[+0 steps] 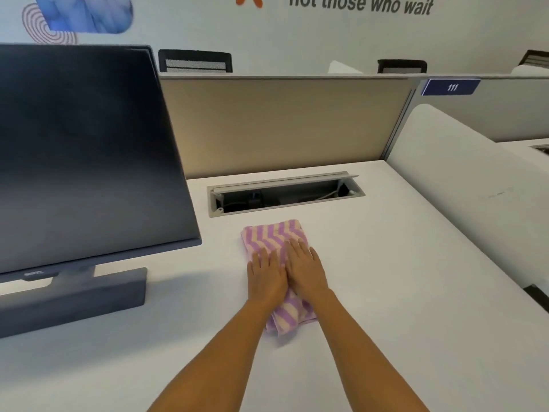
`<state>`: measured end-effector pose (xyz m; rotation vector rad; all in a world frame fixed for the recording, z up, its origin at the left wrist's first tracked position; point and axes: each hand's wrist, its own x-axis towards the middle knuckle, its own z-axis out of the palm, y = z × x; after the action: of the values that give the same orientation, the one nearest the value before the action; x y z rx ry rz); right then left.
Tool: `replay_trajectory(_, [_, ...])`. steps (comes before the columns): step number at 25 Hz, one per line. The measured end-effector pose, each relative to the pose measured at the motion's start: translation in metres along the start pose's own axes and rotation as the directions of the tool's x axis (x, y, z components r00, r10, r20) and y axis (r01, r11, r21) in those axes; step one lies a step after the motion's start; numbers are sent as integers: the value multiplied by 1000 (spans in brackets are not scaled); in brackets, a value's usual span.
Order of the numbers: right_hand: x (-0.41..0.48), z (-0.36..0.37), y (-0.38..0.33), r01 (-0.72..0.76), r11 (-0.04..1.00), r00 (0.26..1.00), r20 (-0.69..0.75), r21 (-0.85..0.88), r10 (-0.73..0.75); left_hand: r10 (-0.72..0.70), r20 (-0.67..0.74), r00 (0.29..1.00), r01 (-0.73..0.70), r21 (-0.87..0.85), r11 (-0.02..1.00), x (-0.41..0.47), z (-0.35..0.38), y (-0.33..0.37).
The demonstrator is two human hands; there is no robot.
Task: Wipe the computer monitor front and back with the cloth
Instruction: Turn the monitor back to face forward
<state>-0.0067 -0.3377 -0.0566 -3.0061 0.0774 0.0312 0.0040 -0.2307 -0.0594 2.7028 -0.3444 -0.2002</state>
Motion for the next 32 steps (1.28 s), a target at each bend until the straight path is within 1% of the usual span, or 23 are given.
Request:
replay_trajectory(1, [-1,8,1,0,1000,1000,5,-18,0,-4,7,1000,4,15,1000,1,8,-3])
replay_trajectory(3, [-1,18,3,-51,999,999,-10,3,51,21,-43,999,-20,28,999,5,17,-8])
replay_trajectory(4, [3,23,5,-56,998,997,-49,28,57,33,-76,997,-30,33,999,8,20,-10])
replay_trajectory(5, [9,25,6,-55,997,997,-45,49,57,38,-107,993,-35,37,999,14,24,-12])
replay_trajectory(8, [28,31,12,-39,997,994,-101,69,46,57,-133,990,-50,54,997,33,25,-12])
replay_trajectory(12, [48,35,16,-39,996,991,-123,75,48,69,-119,990,-57,105,993,57,26,-15])
replay_trajectory(16, [54,34,17,-45,994,993,-101,103,56,53,-87,995,-41,139,990,64,22,-13])
replay_trajectory(20, [57,33,18,-61,995,996,-54,79,66,25,-27,999,-19,208,978,64,16,-12])
replay_trajectory(25, [49,18,16,-34,999,999,24,10,34,59,56,997,-72,276,958,54,5,-8])
replay_trajectory(28, [40,2,12,-56,998,997,56,2,56,66,63,996,-82,316,945,41,-16,-5])
replay_trajectory(29, [36,-7,10,-60,997,995,73,-39,63,67,57,996,-82,329,941,35,-24,-5])
replay_trajectory(30, [34,-17,7,-67,996,996,55,-54,70,68,36,997,-76,345,935,29,-35,-4])
replay_trajectory(32, [33,-48,-3,-63,996,997,-48,-64,60,85,-54,995,-61,345,936,22,-65,2])
